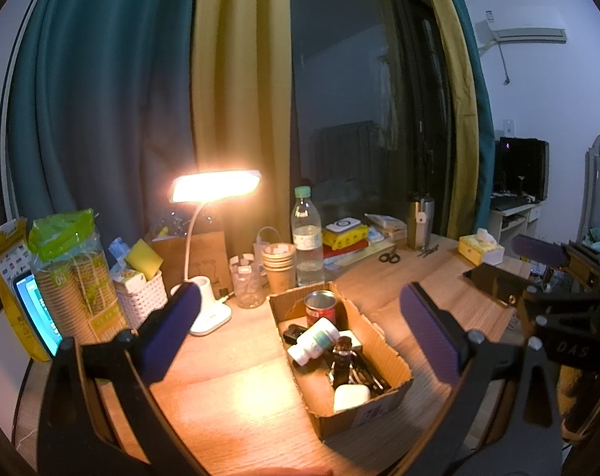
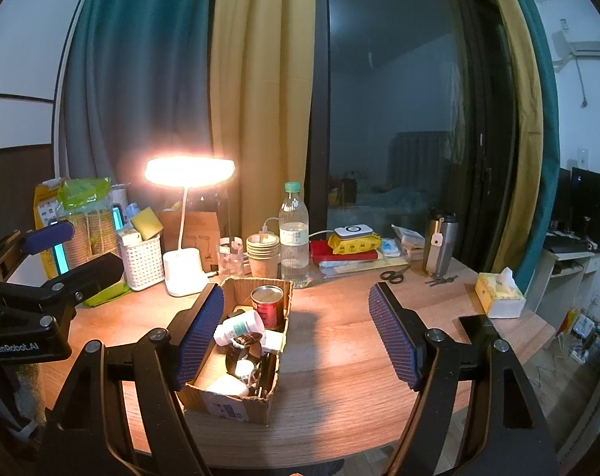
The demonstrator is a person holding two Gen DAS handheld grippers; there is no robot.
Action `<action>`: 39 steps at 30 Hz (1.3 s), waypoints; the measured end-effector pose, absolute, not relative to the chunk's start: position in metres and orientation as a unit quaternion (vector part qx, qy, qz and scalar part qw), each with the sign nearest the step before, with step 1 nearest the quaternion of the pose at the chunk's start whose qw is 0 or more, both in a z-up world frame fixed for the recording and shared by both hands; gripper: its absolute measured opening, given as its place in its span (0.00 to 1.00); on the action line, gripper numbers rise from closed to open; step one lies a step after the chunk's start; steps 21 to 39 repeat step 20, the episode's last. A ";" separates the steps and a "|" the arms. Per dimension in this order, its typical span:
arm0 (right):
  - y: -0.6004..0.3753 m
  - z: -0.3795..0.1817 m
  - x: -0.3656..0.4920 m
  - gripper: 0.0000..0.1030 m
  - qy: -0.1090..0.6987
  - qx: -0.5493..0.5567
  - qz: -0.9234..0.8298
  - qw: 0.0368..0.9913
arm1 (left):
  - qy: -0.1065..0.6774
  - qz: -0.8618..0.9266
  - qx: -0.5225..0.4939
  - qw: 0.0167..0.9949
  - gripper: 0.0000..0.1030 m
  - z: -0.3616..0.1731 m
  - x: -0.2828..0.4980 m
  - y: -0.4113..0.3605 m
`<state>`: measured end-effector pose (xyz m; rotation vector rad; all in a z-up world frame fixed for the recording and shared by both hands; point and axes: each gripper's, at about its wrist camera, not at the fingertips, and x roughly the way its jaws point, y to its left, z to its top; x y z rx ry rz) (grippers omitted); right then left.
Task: Organize rigid objects
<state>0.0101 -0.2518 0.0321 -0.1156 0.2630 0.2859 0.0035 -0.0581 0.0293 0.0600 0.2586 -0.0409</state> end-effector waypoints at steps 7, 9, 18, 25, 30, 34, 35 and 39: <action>-0.252 0.032 0.010 0.76 0.131 -0.057 0.142 0.980 | 0.130 -0.020 0.029 0.991 0.98 0.028 0.004 -0.057; -0.251 0.032 0.010 0.76 0.131 -0.058 0.142 0.979 | 0.130 -0.020 0.028 0.991 0.98 0.028 0.004 -0.057; -0.251 0.030 0.011 0.76 0.133 -0.058 0.143 0.979 | 0.131 -0.020 0.027 0.991 0.98 0.025 0.005 -0.055; -0.251 0.028 0.012 0.76 0.135 -0.058 0.144 0.979 | 0.136 -0.019 0.024 0.990 0.98 0.023 0.007 -0.053; -0.251 0.028 0.012 0.76 0.135 -0.058 0.144 0.979 | 0.136 -0.019 0.024 0.990 0.98 0.023 0.007 -0.053; -0.251 0.028 0.012 0.76 0.135 -0.058 0.144 0.979 | 0.136 -0.019 0.024 0.990 0.98 0.023 0.007 -0.053; -0.251 0.028 0.012 0.76 0.135 -0.058 0.144 0.979 | 0.136 -0.019 0.024 0.990 0.98 0.023 0.007 -0.053; -0.251 0.028 0.012 0.76 0.135 -0.058 0.144 0.979 | 0.136 -0.019 0.024 0.990 0.98 0.023 0.007 -0.053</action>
